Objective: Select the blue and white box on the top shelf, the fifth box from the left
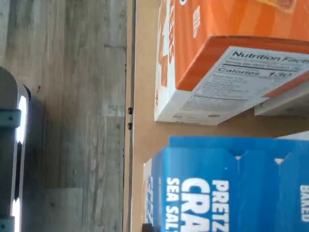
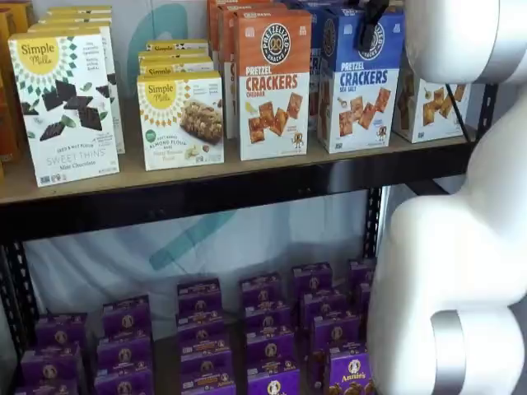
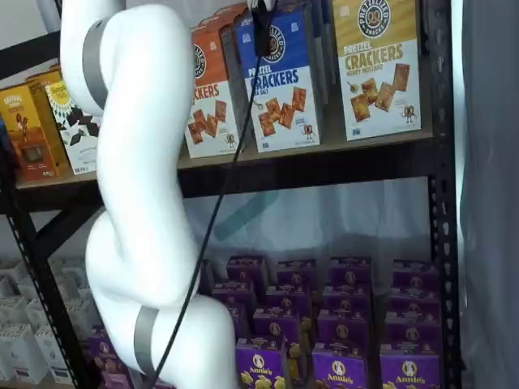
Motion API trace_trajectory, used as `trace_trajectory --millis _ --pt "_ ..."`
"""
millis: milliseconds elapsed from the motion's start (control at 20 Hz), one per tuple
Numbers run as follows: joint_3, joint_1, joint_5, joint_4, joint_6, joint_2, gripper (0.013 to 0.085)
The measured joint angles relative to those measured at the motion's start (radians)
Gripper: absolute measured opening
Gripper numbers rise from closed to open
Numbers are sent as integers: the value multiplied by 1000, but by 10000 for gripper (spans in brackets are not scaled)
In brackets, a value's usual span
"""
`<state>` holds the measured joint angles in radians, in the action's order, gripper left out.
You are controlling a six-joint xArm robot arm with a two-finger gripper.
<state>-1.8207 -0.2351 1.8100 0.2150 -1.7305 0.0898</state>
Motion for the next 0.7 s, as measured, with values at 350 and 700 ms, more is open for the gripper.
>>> trace_trajectory --millis 350,700 --pt "3 5 -1 -12 1 4 570" --pt "-8 1 24 -11 0 8 570"
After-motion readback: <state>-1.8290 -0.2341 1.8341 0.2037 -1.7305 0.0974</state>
